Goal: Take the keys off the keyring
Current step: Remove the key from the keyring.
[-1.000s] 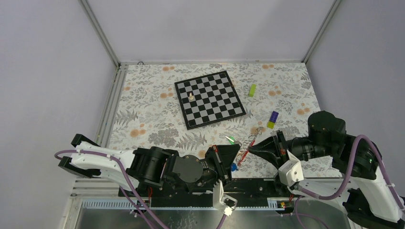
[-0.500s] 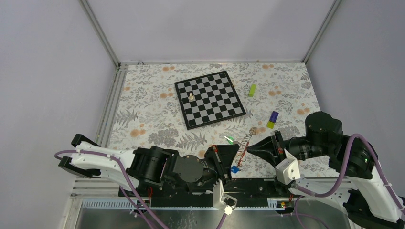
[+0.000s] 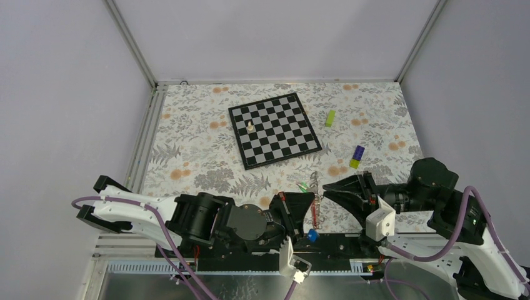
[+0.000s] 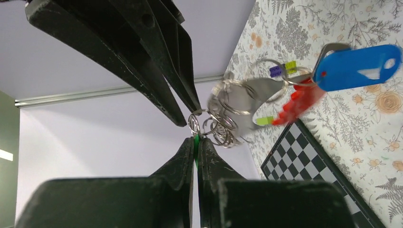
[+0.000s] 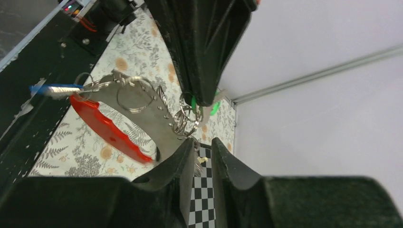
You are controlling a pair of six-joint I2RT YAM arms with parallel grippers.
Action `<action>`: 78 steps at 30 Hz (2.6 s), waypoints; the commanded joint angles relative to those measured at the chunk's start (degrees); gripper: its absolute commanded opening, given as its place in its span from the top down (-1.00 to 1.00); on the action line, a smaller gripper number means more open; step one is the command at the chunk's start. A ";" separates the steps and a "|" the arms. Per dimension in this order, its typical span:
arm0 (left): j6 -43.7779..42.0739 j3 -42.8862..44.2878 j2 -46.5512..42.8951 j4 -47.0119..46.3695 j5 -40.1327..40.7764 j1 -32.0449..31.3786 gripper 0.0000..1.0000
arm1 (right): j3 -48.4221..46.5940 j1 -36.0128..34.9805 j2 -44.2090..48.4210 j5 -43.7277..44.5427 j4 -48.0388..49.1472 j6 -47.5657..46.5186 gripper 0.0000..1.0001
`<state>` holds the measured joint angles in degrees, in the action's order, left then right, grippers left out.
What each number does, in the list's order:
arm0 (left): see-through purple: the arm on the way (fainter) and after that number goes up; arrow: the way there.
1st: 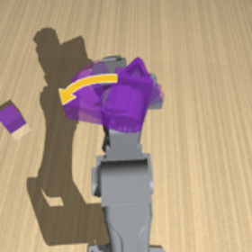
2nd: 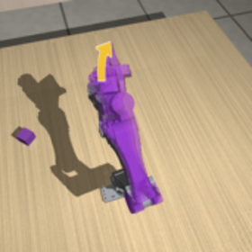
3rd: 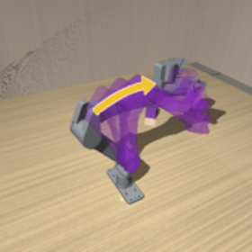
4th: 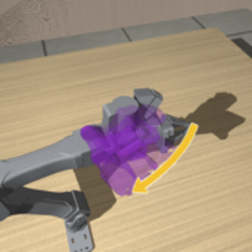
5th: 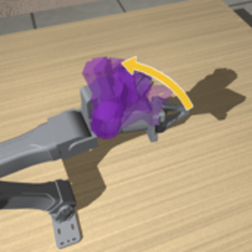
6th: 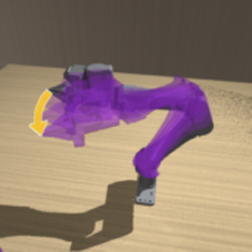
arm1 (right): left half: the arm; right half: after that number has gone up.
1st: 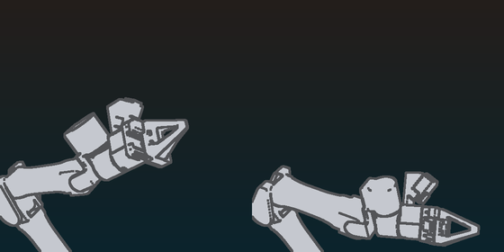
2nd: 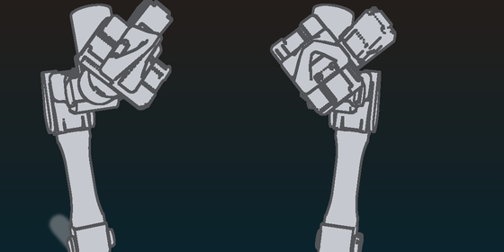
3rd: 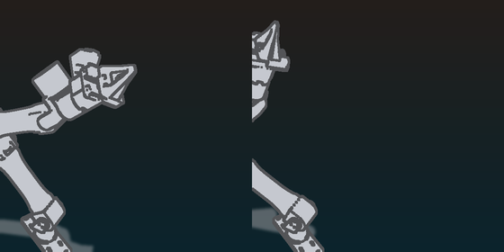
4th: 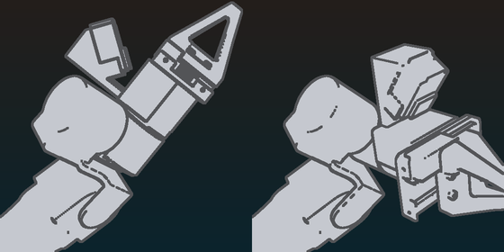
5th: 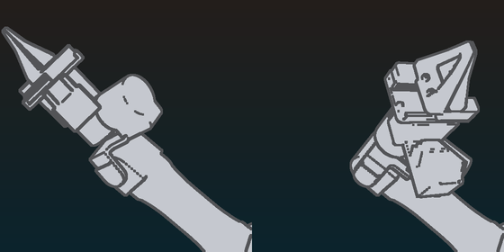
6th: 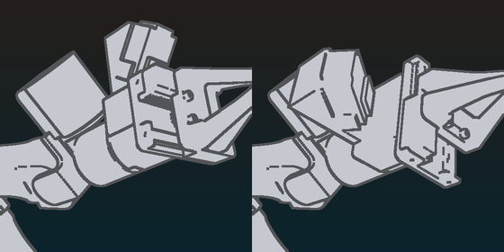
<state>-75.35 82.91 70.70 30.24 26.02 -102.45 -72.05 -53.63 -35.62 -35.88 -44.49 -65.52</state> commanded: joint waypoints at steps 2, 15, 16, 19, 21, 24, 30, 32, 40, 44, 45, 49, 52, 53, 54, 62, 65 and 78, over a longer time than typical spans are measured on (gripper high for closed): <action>5.48 2.33 -0.18 -5.11 0.49 -0.37 1.00 | 5.23 -0.25 5.55 3.88 15.43 9.56 0.39; 29.06 4.23 4.58 -12.05 18.38 0.79 1.00 | 12.45 -0.29 16.10 20.96 35.02 50.00 -0.05; 31.16 4.98 4.85 -10.94 17.92 0.92 1.00 | 12.35 -0.26 16.33 22.65 35.34 53.21 -0.07; 36.91 6.34 4.89 -9.93 17.42 1.39 1.00 | 11.68 -0.26 16.12 26.37 35.07 59.57 -0.10; 39.80 7.23 4.49 -9.02 16.61 1.64 1.00 | 10.10 -0.25 14.52 27.59 32.64 63.53 -0.11; 42.49 7.08 3.00 -8.30 13.70 1.73 1.00 | 5.93 -0.25 10.50 27.93 26.16 67.50 -0.19; 45.47 7.32 1.39 -6.57 8.94 1.89 1.00 | 5.10 -0.25 7.11 25.76 20.38 70.06 -0.35; 45.91 7.86 1.61 -5.33 8.18 1.91 1.00 | 5.66 -0.25 5.99 23.50 20.36 69.97 -0.39; 46.68 9.17 2.17 -2.25 5.77 1.91 1.00 | 8.17 -0.25 4.67 21.55 22.28 66.66 -0.63; 46.01 9.33 1.87 -1.60 4.14 1.91 1.00 | 10.05 -0.23 5.57 16.37 21.31 62.37 -0.66; 45.73 9.25 1.68 -1.59 3.56 1.91 1.00 | 10.70 -0.24 6.11 15.40 21.22 61.04 -0.66; 44.76 9.16 0.76 -0.53 0.72 1.91 1.00 | 12.93 -0.21 8.35 11.98 22.49 57.17 -0.69; 44.13 9.59 0.33 1.02 -1.73 1.91 1.00 | 12.60 -0.25 8.81 9.74 21.94 55.31 -0.70; 44.01 9.56 0.14 1.27 -2.35 1.91 1.00 | 12.15 -0.25 8.69 9.14 21.31 54.52 -0.70; 43.74 9.61 -0.05 1.64 -3.14 1.91 1.00 | 11.53 -0.22 8.50 8.89 20.71 54.00 -0.70; 41.86 10.49 -0.90 5.37 -8.16 1.91 1.00 | 7.16 -0.29 8.30 4.41 17.81 50.20 -0.70; 40.46 11.00 -1.08 7.09 -10.65 1.91 1.00 | 6.20 -0.25 8.01 2.05 17.63 48.96 -0.69; 38.18 12.32 -1.03 8.72 -14.76 1.91 1.00 | 5.83 -0.24 4.74 -2.74 17.98 47.59 -0.68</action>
<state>-36.01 91.77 70.98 41.04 13.19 -100.62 -65.12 -53.63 -29.23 -36.75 -28.01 -16.93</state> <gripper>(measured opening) 0.025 0.845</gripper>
